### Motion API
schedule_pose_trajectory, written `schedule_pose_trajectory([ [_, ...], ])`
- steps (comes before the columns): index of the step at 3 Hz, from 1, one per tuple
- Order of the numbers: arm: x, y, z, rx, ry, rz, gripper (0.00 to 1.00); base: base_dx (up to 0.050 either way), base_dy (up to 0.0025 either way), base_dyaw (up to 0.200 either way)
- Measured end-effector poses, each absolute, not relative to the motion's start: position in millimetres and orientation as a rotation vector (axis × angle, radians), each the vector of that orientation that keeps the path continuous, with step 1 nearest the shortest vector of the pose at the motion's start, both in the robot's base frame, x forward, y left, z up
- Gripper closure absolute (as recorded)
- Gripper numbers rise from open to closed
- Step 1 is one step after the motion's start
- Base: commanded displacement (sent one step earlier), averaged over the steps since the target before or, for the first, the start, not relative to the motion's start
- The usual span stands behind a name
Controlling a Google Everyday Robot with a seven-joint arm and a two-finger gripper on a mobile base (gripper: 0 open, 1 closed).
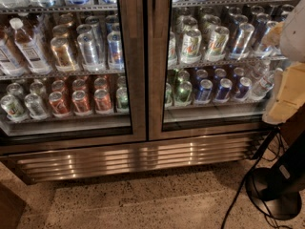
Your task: Open right fridge door
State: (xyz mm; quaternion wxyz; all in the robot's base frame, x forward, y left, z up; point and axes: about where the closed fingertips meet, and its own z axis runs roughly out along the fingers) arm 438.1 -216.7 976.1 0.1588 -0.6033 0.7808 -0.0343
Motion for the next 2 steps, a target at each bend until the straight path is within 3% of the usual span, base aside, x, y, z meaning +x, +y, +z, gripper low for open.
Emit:
schedule_pose_trajectory([
  [1, 438.1, -216.7, 976.1, -1.725, 2.232, -0.098, 0.0, 0.0, 0.0, 0.0],
  [2, 434.7, -211.2, 978.1, -1.743, 2.169, 0.024, 0.0, 0.0, 0.0, 0.0],
])
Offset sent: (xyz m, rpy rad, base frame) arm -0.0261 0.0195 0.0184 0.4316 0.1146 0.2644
